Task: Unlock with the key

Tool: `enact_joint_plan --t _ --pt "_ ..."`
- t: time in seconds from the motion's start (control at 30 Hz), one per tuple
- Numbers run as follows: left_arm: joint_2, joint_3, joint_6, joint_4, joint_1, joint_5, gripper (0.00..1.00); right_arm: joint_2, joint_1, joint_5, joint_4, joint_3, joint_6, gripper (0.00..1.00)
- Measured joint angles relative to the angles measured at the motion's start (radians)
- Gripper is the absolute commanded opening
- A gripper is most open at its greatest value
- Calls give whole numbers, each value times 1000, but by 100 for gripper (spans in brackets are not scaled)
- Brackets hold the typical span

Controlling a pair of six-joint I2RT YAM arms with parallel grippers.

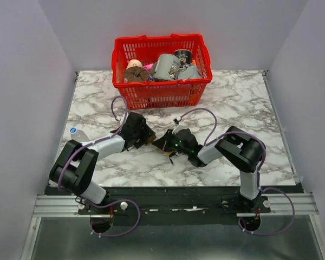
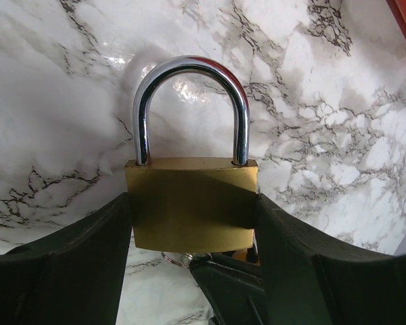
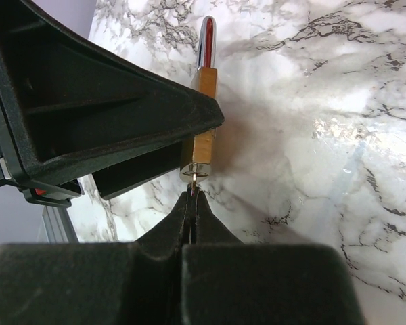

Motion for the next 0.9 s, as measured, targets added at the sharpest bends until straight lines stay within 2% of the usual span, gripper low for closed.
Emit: enact_joint_plan --t 0.37,0.9 --pt "-63 -50 34 61 -8 64 0 -14 -35 -73 133 -93 95 1" --pt "-117 -55 77 124 -32 105 0 -76 -67 -89 220 -167 204 1"
